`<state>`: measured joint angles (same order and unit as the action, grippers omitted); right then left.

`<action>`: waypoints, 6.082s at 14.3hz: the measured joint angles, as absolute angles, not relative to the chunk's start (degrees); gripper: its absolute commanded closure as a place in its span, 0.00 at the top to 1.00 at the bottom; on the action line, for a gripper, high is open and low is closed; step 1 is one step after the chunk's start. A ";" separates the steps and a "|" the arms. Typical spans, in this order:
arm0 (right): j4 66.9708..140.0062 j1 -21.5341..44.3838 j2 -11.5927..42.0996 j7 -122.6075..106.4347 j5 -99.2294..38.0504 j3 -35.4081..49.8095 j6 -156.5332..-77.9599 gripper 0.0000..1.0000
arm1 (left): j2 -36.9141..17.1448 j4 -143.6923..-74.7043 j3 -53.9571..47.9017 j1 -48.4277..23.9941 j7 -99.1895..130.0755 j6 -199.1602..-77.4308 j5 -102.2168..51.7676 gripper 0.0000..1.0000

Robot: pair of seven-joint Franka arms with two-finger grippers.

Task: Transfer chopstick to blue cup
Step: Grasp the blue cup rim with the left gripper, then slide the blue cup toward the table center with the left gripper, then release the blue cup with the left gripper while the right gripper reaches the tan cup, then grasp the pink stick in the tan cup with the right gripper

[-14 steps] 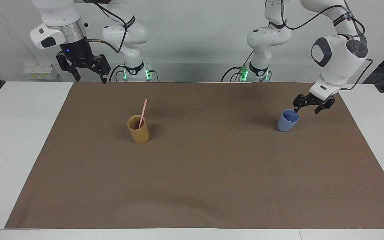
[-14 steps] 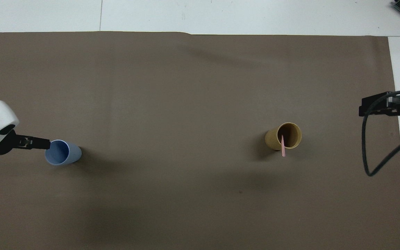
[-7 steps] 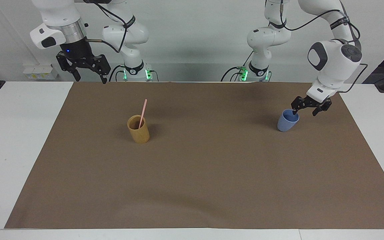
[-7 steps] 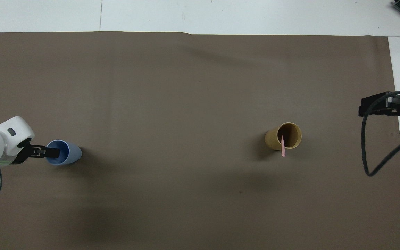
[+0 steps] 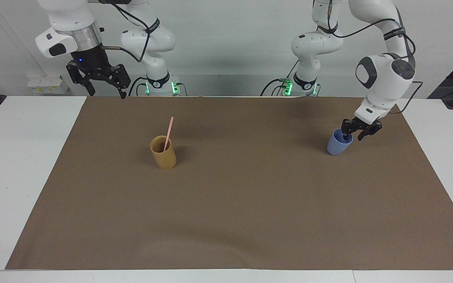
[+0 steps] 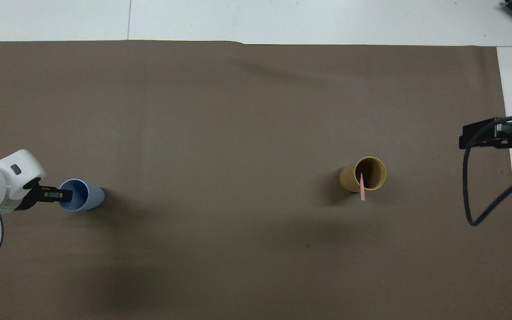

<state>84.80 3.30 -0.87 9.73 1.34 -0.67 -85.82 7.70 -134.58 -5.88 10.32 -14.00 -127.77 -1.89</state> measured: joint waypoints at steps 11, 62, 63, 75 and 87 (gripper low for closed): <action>84.80 3.30 -0.87 9.73 1.34 -0.67 -85.82 1.00 | 7.94 -134.06 -6.37 10.19 -12.69 -126.38 -2.05 0.00; 92.66 15.54 -0.80 21.25 3.29 0.39 -94.36 1.00 | 2.12 -101.06 -5.35 -6.32 6.86 -101.05 -1.98 1.00; 93.31 16.55 -0.76 22.57 3.74 0.39 -95.07 1.00 | 2.15 -99.87 -5.30 -4.76 5.07 -100.05 -1.98 1.00; 106.05 22.84 -1.26 29.99 10.15 0.39 -103.98 1.00 | -2.22 -84.65 -5.59 -1.41 2.03 -85.06 -0.77 1.00; 118.44 22.76 -6.78 33.57 10.27 0.08 -107.99 0.74 | -2.59 -83.90 -5.56 -1.36 2.05 -84.46 -0.75 1.00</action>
<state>118.44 22.76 -6.78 33.57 10.27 0.08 -107.99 -2.59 -83.90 -5.56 -1.36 2.05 -84.46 -0.75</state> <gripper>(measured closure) 0.132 0.000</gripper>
